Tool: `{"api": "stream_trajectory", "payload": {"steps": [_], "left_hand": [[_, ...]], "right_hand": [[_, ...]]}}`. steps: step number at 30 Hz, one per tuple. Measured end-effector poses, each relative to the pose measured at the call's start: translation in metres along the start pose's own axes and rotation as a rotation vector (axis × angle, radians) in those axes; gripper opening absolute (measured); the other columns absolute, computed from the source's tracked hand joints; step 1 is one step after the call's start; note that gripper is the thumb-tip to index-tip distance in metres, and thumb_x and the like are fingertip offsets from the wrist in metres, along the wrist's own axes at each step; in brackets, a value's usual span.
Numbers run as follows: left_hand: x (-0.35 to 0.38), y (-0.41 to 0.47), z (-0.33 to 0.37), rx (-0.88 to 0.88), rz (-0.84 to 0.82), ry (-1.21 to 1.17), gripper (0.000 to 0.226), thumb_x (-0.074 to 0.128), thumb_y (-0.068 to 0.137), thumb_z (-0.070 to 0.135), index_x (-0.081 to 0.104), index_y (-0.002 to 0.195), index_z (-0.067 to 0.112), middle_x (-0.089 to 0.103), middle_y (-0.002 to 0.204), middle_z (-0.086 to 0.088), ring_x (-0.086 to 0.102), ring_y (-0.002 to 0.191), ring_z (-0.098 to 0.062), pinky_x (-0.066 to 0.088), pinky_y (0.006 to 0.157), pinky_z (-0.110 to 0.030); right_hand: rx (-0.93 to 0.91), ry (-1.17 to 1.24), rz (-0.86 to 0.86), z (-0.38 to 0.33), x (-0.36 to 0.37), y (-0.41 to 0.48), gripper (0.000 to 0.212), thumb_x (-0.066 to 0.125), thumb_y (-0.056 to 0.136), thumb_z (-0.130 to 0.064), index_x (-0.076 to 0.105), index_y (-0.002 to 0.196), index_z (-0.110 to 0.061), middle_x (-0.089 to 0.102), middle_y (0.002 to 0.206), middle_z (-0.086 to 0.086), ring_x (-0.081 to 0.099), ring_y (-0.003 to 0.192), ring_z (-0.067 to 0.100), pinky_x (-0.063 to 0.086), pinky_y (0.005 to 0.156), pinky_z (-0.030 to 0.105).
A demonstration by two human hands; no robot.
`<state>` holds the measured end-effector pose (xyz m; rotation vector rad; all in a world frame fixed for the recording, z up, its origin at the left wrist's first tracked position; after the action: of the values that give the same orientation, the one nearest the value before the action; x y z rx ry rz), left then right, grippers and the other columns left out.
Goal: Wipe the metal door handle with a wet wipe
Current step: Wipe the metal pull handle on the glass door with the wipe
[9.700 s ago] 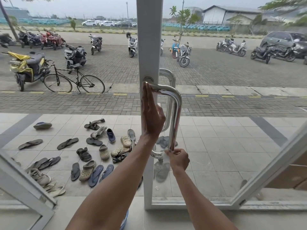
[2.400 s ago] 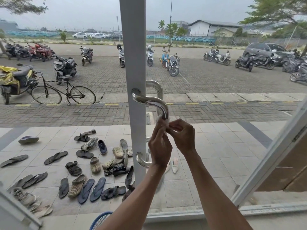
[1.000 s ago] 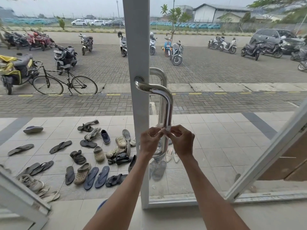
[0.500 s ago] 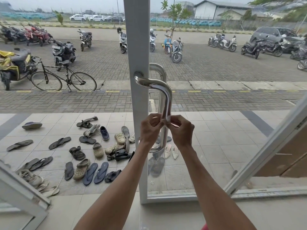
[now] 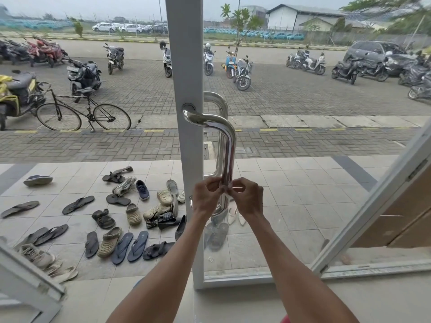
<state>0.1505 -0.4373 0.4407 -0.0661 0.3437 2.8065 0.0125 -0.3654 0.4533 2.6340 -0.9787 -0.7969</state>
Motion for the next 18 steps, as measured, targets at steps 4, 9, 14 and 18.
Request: {"api": "stream_trajectory", "payload": {"steps": [4,9,14,18], "left_hand": [[-0.003,0.003,0.015,0.081,0.066,-0.099,0.035,0.08,0.079,-0.002,0.072,0.113,-0.004,0.077,0.105,-0.012,0.076,0.098,-0.021,0.061,0.089,-0.031],[-0.005,-0.004,-0.012,-0.012,0.023,-0.118,0.034,0.082,0.079,0.002,0.073,0.111,-0.004,0.077,0.105,-0.014,0.077,0.097,-0.023,0.061,0.09,-0.035],[-0.001,-0.012,-0.03,-0.084,-0.008,-0.044,0.03,0.079,0.079,-0.007,0.073,0.108,-0.001,0.076,0.097,-0.006,0.075,0.083,-0.001,0.061,0.081,-0.021],[0.0,-0.013,-0.039,-0.095,-0.051,0.059,0.032,0.08,0.079,-0.004,0.074,0.11,0.0,0.077,0.1,-0.008,0.076,0.085,-0.004,0.06,0.079,-0.018]], "right_hand": [[-0.096,0.05,0.094,-0.016,-0.006,0.005,0.028,0.087,0.075,-0.036,0.076,0.089,-0.014,0.077,0.082,-0.009,0.074,0.077,0.001,0.061,0.069,0.023],[-0.056,0.033,0.094,0.005,0.005,-0.008,0.03,0.089,0.073,-0.037,0.076,0.086,-0.014,0.077,0.079,-0.01,0.073,0.077,-0.003,0.061,0.072,0.022],[0.024,0.031,0.048,0.029,0.018,-0.019,0.026,0.091,0.069,-0.031,0.075,0.081,-0.015,0.075,0.077,-0.011,0.072,0.074,-0.005,0.06,0.073,0.019],[0.107,0.019,0.027,0.05,0.029,-0.026,0.026,0.092,0.069,-0.031,0.075,0.083,-0.016,0.077,0.079,-0.008,0.073,0.076,-0.003,0.061,0.074,0.022]]}}
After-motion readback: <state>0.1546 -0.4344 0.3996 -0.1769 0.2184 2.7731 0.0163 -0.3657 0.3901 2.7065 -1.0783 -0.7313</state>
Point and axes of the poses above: each hand's wrist, its own y-axis towards the middle knuckle, its own x-axis out of the palm, z = x × y, the point moved 6 cm from there along y, towards the middle knuckle
